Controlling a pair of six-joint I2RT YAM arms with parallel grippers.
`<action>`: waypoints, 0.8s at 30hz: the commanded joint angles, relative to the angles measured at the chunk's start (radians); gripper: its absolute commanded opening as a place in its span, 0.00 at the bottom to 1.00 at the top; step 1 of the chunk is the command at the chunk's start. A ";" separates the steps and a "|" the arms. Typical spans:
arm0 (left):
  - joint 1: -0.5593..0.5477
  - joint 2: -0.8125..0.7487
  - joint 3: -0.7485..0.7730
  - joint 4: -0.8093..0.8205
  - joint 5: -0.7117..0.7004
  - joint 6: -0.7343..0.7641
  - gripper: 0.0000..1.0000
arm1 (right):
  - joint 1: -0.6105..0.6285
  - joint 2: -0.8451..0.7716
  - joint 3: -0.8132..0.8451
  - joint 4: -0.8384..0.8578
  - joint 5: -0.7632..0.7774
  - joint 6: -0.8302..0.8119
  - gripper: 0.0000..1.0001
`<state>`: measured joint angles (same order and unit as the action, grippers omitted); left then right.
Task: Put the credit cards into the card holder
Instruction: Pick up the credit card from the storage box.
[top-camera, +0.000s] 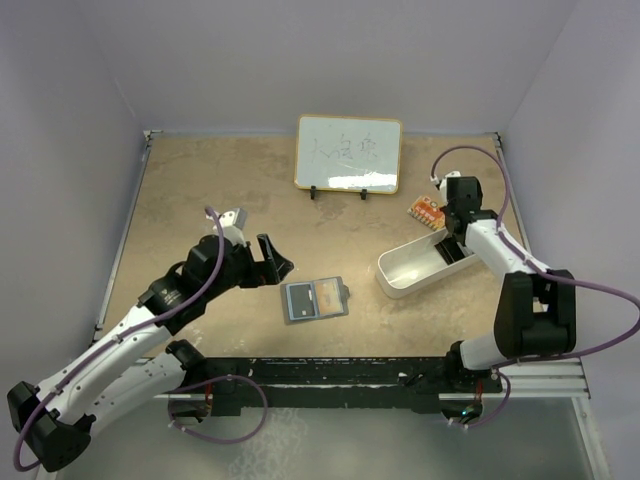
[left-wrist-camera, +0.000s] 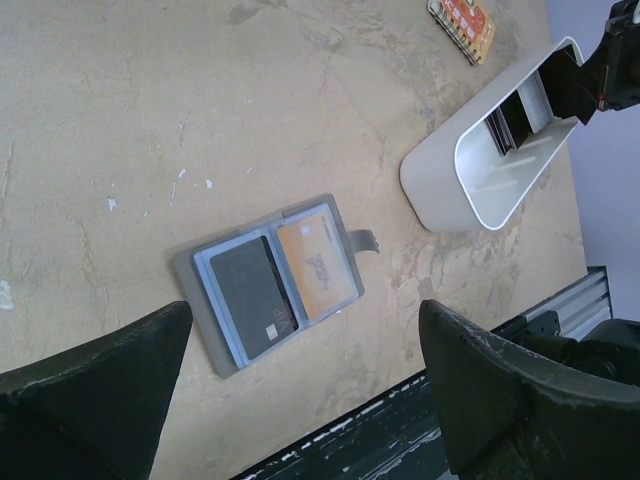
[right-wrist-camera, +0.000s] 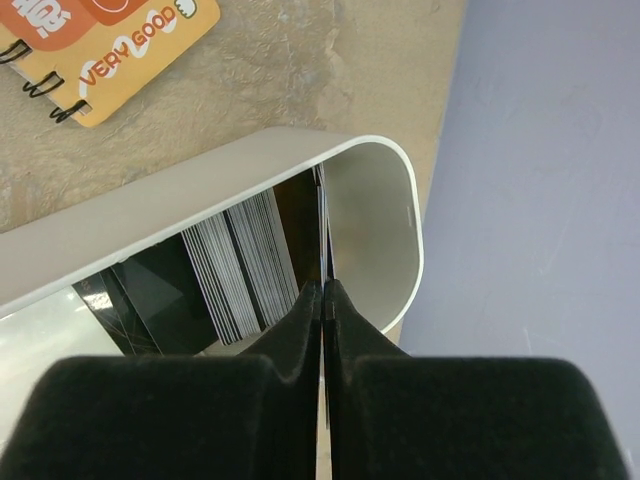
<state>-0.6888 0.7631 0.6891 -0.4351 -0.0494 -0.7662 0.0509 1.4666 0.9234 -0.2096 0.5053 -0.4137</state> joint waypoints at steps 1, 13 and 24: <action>-0.001 -0.017 0.002 0.038 -0.004 -0.005 0.92 | -0.003 -0.054 0.083 -0.076 -0.002 0.059 0.00; -0.001 -0.007 -0.027 0.092 0.037 -0.036 0.92 | -0.002 -0.130 0.158 -0.189 -0.067 0.161 0.00; -0.001 0.009 -0.038 0.155 0.078 -0.097 0.90 | 0.003 -0.269 0.265 -0.294 -0.427 0.493 0.00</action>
<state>-0.6888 0.7689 0.6460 -0.3580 -0.0032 -0.8272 0.0513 1.2720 1.1545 -0.4889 0.2764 -0.0879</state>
